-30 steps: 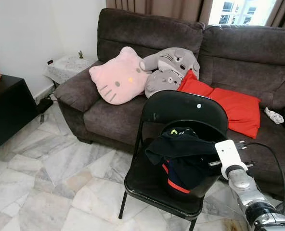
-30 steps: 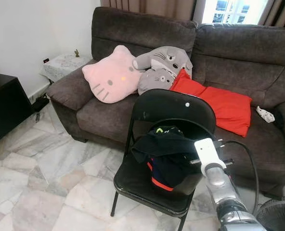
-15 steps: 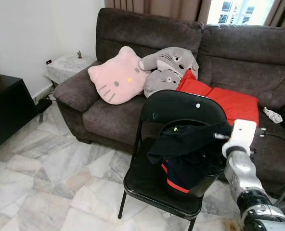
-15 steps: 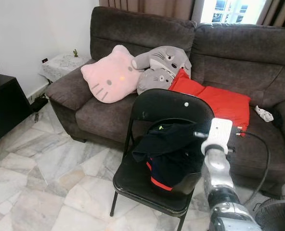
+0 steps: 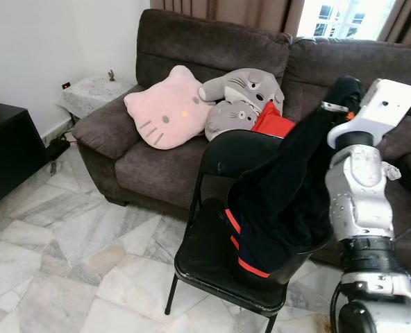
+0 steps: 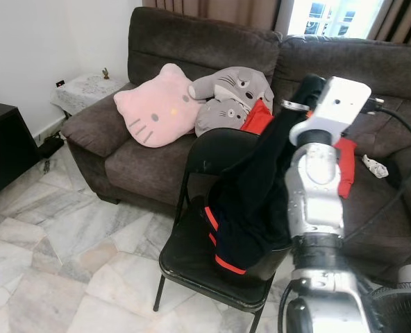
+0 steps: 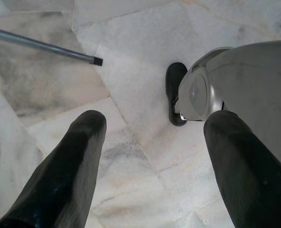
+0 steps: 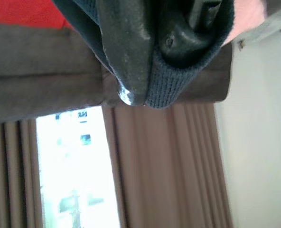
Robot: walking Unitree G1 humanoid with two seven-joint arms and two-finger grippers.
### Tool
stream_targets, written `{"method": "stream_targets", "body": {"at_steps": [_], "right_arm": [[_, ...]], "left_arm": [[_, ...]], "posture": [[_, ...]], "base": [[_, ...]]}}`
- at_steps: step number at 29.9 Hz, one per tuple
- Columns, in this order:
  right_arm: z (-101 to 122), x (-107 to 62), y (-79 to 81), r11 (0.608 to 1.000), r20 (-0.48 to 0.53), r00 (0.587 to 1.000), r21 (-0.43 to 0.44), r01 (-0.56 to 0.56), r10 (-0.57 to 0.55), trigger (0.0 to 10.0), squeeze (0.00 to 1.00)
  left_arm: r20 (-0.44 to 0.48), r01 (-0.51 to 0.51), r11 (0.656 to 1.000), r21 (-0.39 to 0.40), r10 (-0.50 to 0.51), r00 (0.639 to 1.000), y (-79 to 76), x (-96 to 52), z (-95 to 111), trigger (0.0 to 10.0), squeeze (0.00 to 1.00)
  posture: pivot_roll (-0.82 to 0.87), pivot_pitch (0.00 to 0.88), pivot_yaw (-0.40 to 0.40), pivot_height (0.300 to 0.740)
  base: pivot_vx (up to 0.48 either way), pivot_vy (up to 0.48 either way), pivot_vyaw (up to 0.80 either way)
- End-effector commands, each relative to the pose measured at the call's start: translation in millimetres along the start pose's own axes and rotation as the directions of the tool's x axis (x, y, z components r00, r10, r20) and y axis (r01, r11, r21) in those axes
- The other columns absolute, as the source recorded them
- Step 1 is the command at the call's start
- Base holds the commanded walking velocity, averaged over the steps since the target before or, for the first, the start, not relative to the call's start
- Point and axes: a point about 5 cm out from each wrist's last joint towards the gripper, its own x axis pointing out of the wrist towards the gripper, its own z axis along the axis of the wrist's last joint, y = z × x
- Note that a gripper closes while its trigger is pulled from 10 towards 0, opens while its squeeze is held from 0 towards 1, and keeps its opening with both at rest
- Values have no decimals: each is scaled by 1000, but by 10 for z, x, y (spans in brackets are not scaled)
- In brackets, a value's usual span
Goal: Hang hanger
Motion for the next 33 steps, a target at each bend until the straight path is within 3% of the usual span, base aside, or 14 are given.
{"method": "stream_targets", "body": {"at_steps": [1, 2, 3, 6, 11, 14, 26, 29, 33], "right_arm": [[-246, -207, 73, 999, -107, 994, 39, 0, 4, 10000, 0], [-246, -207, 73, 999, -107, 994, 39, 0, 4, 10000, 0], [-516, -463, 105, 999, -217, 976, 48, 23, -12, 10000, 0], [-704, -735, 35, 993, -289, 952, 24, 114, -102, 10000, 0], [-787, -962, -201, 958, -291, 913, -77, 276, -287, 10000, 0], [-776, -1029, -281, 943, -281, 900, -122, 311, -333, 10000, 0], [-793, -1107, -165, 947, -313, 894, -120, 298, -321, 10000, 0], [-801, -1082, -164, 947, -316, 893, -119, 299, -321, 10000, 0], [-766, -1025, -187, 947, -302, 898, -120, 298, -320, 10000, 0]], "left_arm": [[-39, -6, 1000, 14, 7, 999, 21, -23, -85, 10000, 0], [-39, -6, 1000, 14, 7, 999, 21, -23, -85, 10000, 0], [-40, -10, 1000, 8, 11, 999, 30, -26, -91, 10000, 0], [-41, -16, 1000, 5, 16, 999, 53, -34, -100, 10000, 0], [-48, -30, 1000, 10, 30, 998, 102, -47, -117, 10000, 0], [-47, -34, 999, 11, 35, 998, 133, -54, -117, 10000, 0], [10, -53, 998, 20, 53, 999, 273, -70, -24, 10000, 0], [58, -58, 998, 9, 58, 997, 291, -44, 101, 10000, 0], [134, -31, 999, 22, 28, 991, 143, 49, 377, 10000, 0]], "posture": [[57, 0, -40, 740], [57, 0, -40, 740], [55, 0, -37, 740], [49, 0, -23, 740], [55, 0, -23, 740], [63, 0, -34, 740], [61, 0, -35, 740], [63, 0, -37, 740], [58, 0, -41, 740]], "base": [[0, 0, 0], [0, 0, 0], [0, 0, 0], [0, 0, 0], [0, 0, 0], [0, 0, 0], [0, 0, 0], [0, 0, 0], [0, 0, 0]]}}
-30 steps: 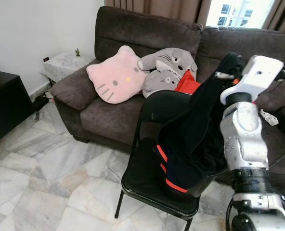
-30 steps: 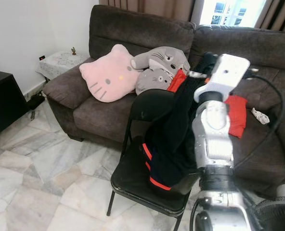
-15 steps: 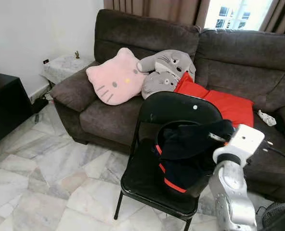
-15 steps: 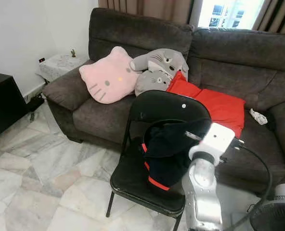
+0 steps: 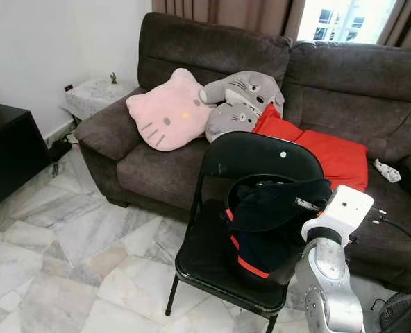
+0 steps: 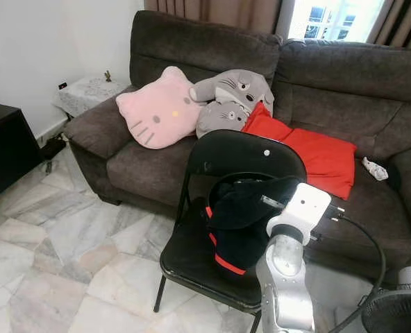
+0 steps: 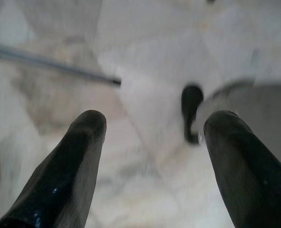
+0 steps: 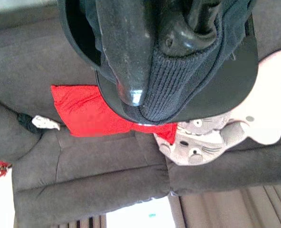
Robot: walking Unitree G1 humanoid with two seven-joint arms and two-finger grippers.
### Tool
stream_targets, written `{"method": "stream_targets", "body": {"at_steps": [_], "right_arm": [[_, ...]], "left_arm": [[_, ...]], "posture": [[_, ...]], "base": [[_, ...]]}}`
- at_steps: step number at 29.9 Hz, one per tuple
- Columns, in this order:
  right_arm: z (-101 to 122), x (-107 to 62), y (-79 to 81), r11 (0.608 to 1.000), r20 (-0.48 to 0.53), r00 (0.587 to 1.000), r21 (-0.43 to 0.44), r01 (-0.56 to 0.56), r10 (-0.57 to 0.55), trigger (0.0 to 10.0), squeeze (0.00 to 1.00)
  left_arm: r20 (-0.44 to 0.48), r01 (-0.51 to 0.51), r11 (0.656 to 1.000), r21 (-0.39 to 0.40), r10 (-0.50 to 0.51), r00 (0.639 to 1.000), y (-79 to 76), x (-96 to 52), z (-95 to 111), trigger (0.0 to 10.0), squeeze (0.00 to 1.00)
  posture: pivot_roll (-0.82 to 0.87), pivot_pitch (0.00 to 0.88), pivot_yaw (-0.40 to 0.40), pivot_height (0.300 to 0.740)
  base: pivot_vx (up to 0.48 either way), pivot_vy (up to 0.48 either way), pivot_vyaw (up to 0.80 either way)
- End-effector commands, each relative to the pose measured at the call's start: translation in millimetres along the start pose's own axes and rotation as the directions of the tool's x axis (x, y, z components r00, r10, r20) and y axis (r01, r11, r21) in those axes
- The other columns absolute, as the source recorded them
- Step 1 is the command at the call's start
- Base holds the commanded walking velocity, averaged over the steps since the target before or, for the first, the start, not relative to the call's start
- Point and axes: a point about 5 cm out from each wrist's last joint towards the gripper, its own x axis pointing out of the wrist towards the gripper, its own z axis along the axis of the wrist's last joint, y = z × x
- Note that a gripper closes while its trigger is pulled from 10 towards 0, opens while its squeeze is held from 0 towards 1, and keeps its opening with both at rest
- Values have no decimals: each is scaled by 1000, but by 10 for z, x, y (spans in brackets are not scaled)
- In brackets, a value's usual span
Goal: Hang hanger
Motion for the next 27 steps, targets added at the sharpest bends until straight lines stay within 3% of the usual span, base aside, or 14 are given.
{"method": "stream_targets", "body": {"at_steps": [1, 8, 15, 19, 27], "right_arm": [[55, 36, -13, 1000, 11, 1000, -1, 8, -8, 10000, 0], [73, 70, -75, 1000, 14, 1000, -13, 23, -23, 10000, 0], [91, 84, -54, 1000, 17, 1000, -14, 15, -15, 10000, 0], [100, 92, -57, 1000, 20, 1000, -13, 13, -13, 10000, 0], [110, 101, -50, 1000, 24, 1000, -12, 13, -13, 10000, 0]], "left_arm": [[14, 12, 1000, -3, -12, 1000, -57, 22, 43, 10000, 0], [44, 51, 999, 16, -52, 998, -216, 59, 111, 10000, 0], [100, 64, 998, 1, -64, 993, -237, 56, 164, 10000, 0], [176, 88, 996, 0, -86, 981, -270, 58, 268, 10000, 0], [250, 107, 994, 18, -108, 962, -315, 69, 413, 10000, 0]], "posture": [[58, 0, -41, 740], [51, 0, -45, 740], [54, 0, -53, 740], [54, 0, -55, 740], [54, 0, -54, 740]], "base": [[0, 0, 0], [0, 0, 0], [0, 0, 0], [0, 0, 0], [-251, 0, 0]]}}
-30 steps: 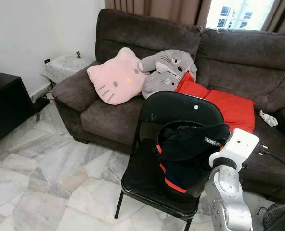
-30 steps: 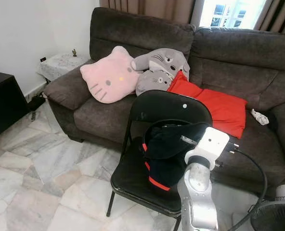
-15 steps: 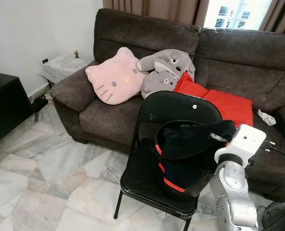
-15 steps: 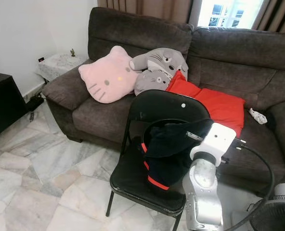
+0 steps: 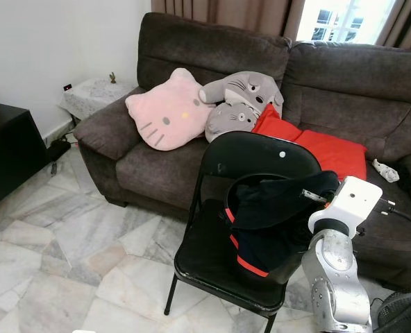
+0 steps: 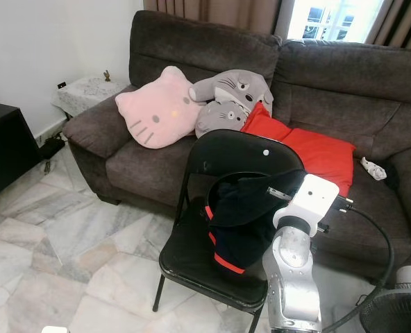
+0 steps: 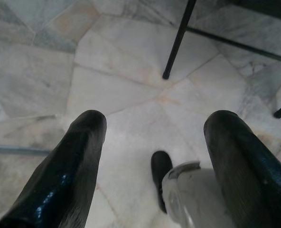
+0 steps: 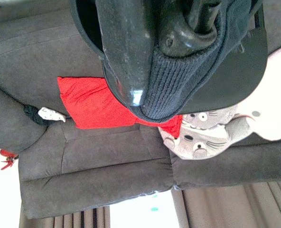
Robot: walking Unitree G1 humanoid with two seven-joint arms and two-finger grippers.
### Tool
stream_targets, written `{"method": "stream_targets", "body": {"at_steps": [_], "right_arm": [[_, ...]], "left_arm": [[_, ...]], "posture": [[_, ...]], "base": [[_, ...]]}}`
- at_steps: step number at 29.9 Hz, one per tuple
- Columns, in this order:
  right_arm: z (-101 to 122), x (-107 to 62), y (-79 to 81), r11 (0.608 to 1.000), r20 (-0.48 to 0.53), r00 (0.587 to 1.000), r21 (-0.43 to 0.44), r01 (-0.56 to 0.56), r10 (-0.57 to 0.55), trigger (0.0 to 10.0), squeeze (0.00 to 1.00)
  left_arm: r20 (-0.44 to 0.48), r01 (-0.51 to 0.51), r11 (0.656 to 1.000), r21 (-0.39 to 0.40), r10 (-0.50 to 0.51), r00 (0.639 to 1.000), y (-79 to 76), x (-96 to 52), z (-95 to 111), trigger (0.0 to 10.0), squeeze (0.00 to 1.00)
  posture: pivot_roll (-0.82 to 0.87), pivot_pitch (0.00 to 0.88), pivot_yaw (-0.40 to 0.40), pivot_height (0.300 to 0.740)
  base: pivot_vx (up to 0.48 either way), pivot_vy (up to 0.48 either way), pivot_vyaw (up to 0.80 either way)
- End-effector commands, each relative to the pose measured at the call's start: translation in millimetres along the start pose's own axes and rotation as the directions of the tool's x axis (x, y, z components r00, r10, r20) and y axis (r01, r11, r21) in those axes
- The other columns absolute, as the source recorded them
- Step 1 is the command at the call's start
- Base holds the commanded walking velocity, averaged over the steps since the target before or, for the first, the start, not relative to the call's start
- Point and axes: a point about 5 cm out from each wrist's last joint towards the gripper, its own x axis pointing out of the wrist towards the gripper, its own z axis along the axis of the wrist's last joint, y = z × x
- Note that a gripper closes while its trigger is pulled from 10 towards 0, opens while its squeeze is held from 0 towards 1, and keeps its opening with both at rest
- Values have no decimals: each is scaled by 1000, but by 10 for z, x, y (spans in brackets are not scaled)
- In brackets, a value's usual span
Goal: Hang hanger
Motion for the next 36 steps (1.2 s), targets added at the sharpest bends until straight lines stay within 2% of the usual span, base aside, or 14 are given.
{"method": "stream_targets", "body": {"at_steps": [1, 14, 36], "right_arm": [[19, 21, 2, 1000, 3, 1000, -3, 6, -6, 10000, 0], [35, 38, -11, 1000, 14, 1000, -4, 10, -10, 10000, 0], [53, 58, 46, 999, 28, 999, -25, -23, 23, 10000, 0]], "left_arm": [[2, 4, 1000, -12, -4, 1000, -18, -13, -21, 10000, 0], [73, 22, 1000, -9, -21, 997, -79, 11, 94, 10000, 0], [60, 28, 999, -18, -27, 998, -111, -16, 59, 10000, 0]], "posture": [[54, 0, -54, 740], [59, 0, -54, 740], [64, 0, -63, 740]], "base": [[-289, 0, 0], [-297, 0, 0], [-306, 0, 0]]}}
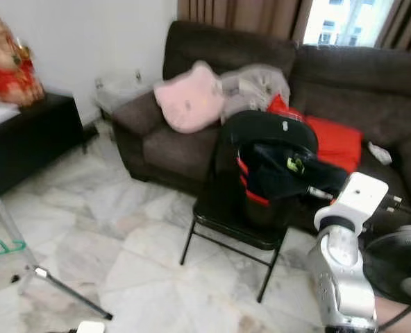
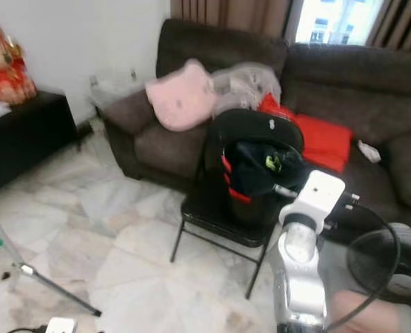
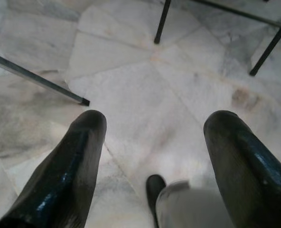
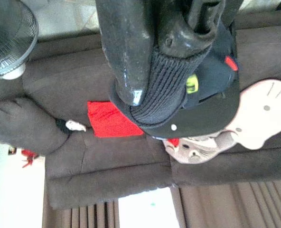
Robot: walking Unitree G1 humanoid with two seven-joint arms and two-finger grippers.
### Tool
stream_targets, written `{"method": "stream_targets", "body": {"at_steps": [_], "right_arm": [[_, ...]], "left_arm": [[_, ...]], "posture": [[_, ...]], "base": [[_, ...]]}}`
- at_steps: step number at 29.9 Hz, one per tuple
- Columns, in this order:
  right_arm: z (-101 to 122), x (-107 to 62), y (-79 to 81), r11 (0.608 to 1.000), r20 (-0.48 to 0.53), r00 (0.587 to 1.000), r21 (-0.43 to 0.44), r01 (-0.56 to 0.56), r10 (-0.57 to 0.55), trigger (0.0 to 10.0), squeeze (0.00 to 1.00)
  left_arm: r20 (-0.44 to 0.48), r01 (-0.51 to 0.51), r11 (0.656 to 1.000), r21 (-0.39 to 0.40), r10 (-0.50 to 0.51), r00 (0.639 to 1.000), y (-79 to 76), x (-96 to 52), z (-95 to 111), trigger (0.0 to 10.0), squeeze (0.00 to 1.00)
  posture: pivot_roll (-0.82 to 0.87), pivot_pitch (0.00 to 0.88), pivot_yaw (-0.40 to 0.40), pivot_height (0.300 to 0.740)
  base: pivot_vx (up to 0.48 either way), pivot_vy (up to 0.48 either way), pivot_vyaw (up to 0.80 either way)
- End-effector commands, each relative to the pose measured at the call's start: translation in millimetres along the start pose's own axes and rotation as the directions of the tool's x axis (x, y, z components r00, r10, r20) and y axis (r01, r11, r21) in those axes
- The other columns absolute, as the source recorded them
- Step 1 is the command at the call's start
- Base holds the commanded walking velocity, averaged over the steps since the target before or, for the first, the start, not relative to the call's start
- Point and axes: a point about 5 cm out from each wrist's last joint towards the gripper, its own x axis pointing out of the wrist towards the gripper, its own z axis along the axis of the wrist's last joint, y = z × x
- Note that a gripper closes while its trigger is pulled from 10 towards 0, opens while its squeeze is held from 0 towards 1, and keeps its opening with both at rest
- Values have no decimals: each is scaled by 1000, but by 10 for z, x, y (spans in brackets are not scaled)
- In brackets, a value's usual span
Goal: Hang hanger
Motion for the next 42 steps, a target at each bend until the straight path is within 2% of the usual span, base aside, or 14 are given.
{"method": "stream_targets", "body": {"at_steps": [1, 7, 11, 15, 16, 23, 24, 31, 34, 37, 39, 40, 41, 42], "right_arm": [[75, 22, 13, 1000, 35, 999, -11, -9, 9, 10000, 0], [123, 11, 146, 993, 65, 992, -54, -105, 108, 10000, 0], [137, -17, 251, 981, 79, 980, -77, -176, 182, 10000, 0], [123, -68, 393, 950, 84, 952, -128, -284, 296, 10000, 0], [101, -99, 464, 929, 71, 933, -146, -340, 352, 10000, 0], [31, -235, 694, 834, 32, 844, -173, -524, 536, 10000, 0], [16, -273, 752, 799, 23, 812, -197, -568, 583, 10000, 0], [-50, -366, 863, 708, -16, 731, -232, -667, 683, 10000, 0], [-108, -376, 866, 685, -46, 713, -241, -688, 700, 10000, 0], [-138, -364, 849, 689, -65, 720, -244, -683, 691, 10000, 0], [-224, -303, 772, 745, -110, 767, -187, -641, 632, 10000, 0], [-305, -240, 692, 796, -158, 813, -168, -582, 561, 10000, 0], [-305, -240, 692, 796, -158, 813, -168, -582, 561, 10000, 0], [-362, -189, 615, 835, -194, 845, -155, -528, 499, 10000, 0]], "left_arm": [[-22, 1, 1000, -17, -1, 1000, -36, -24, -60, 10000, 0], [-66, -4, 1000, -8, 3, 998, -37, -41, -135, 10000, 0], [-85, -3, 1000, -9, 2, 996, -36, -53, -169, 10000, 0], [-111, -6, 1000, -8, 5, 994, -24, -80, -225, 10000, 0], [-122, -9, 1000, -10, 7, 993, -17, -91, -248, 10000, 0], [-159, -12, 1000, -15, 9, 987, -27, -132, -332, 10000, 0], [-166, -13, 1000, -16, 10, 986, -30, -140, -348, 10000, 0], [-179, -26, 999, -31, 20, 984, -60, -147, -381, 10000, 0], [-187, -39, 998, -45, 30, 982, -83, -152, -402, 10000, 0], [-189, -41, 998, -47, 31, 981, -94, -155, -410, 10000, 0], [-196, -47, 997, -53, 36, 980, -115, -170, -437, 10000, 0], [-201, -51, 997, -55, 39, 979, -119, -185, -457, 10000, 0], [-201, -51, 997, -55, 39, 979, -119, -185, -457, 10000, 0], [-204, -53, 997, -57, 40, 978, -125, -195, -471, 10000, 0]], "posture": [[64, 0, -63, 740], [62, 0, -62, 740], [65, 0, -63, 740], [68, 0, -64, 740], [69, 0, -64, 740], [80, 0, -68, 740], [83, 0, -70, 740], [100, 0, -92, 740], [108, 0, -104, 740], [112, 0, -108, 740], [122, 0, -111, 740], [130, 0, -113, 740], [130, 0, -113, 740], [142, 0, -115, 740]], "base": [[-307, 0, 0], [0, 0, 0], [0, 0, 789], [0, 0, 800], [0, 0, 800], [0, 0, 800], [0, 0, 800], [0, 0, 800], [0, 0, 800], [0, 0, 800], [0, 0, 0], [0, 0, 0], [0, 0, 0], [0, 0, 0]]}}
